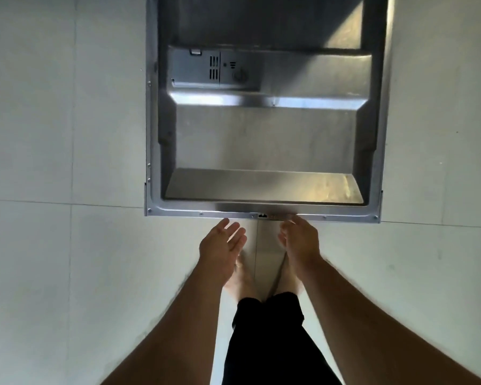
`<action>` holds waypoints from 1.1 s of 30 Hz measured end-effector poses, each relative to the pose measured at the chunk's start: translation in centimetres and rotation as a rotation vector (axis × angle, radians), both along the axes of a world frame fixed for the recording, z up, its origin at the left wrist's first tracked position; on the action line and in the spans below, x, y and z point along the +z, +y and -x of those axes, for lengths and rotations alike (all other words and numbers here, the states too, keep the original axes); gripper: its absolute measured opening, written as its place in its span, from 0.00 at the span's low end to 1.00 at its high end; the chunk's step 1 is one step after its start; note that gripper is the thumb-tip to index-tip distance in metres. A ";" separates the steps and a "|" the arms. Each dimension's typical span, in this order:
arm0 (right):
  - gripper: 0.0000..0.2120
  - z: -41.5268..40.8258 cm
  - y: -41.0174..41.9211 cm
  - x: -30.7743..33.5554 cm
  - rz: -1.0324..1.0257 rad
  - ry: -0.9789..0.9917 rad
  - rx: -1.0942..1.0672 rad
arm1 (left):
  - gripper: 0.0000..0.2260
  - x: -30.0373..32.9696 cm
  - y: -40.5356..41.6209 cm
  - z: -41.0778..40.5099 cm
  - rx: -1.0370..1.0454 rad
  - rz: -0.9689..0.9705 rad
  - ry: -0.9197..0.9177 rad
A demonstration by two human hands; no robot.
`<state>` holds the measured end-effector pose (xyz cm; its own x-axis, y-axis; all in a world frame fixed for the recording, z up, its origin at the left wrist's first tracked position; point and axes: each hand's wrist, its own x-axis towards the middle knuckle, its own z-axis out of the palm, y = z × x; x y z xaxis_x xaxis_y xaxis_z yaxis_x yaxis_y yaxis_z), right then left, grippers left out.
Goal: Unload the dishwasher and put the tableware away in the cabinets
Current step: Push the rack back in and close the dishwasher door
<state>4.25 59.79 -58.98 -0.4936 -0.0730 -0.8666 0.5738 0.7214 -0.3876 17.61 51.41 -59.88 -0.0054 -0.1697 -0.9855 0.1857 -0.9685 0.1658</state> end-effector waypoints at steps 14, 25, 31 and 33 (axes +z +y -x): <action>0.11 2.9 0.2 -6.7 0.125 -0.228 -0.773 | 0.07 -7.3 0.9 3.8 0.064 0.043 -0.121; 0.09 3.1 3.7 -4.8 0.338 -0.284 -0.963 | 0.12 -6.0 1.3 3.2 0.097 0.141 -0.002; 0.22 4.2 3.8 7.6 0.373 -0.311 -0.976 | 0.07 7.6 0.7 4.0 0.174 0.164 0.034; 0.20 5.1 2.8 13.7 0.386 -0.294 -0.907 | 0.10 13.8 -0.3 4.9 0.186 0.188 0.041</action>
